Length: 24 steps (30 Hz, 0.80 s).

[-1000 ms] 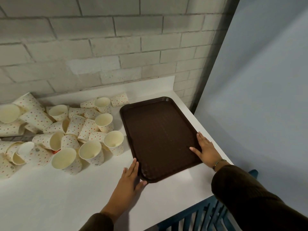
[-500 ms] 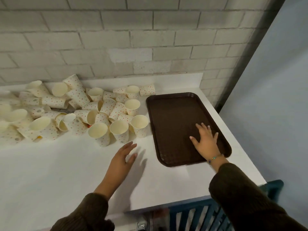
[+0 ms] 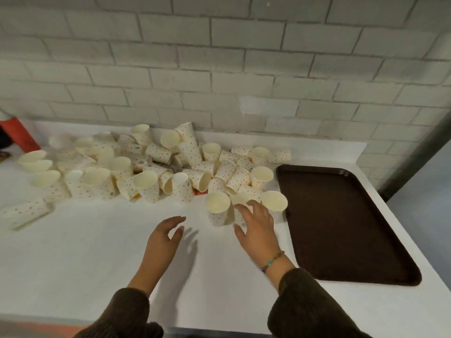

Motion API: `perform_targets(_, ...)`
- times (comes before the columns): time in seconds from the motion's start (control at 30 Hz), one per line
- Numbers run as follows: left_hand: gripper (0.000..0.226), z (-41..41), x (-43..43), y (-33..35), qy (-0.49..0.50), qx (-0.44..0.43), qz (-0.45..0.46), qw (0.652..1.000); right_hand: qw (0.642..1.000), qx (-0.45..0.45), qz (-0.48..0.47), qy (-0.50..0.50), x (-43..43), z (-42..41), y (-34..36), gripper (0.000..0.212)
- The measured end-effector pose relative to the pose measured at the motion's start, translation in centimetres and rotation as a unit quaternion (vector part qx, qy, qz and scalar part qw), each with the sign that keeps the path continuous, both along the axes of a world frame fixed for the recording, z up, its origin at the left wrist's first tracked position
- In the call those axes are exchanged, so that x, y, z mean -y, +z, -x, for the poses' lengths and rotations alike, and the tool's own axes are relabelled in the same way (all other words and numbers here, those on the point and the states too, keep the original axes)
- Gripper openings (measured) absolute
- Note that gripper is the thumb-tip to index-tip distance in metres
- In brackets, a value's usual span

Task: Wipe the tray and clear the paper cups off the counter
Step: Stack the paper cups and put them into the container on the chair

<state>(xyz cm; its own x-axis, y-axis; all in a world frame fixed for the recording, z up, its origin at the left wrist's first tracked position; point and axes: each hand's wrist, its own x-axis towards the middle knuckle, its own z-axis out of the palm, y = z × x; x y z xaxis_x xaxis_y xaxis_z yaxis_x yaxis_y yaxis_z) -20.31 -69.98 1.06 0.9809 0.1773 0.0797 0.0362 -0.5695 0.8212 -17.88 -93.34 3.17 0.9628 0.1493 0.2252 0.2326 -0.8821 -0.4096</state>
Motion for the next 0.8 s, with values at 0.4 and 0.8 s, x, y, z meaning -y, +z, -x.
perform_targets(0.4,0.025,-7.6,-8.8,0.7,-0.126,0.005,-0.037,0.991,0.973,-0.088,0.115,-0.182,-8.8,-3.7,-0.6,0.03)
perform_targets(0.8,0.051,-13.6,-0.5,1.2,-0.341,0.071,-0.207,0.914,0.935,-0.02,-0.089,-0.343,-7.6,0.9,3.5,0.036)
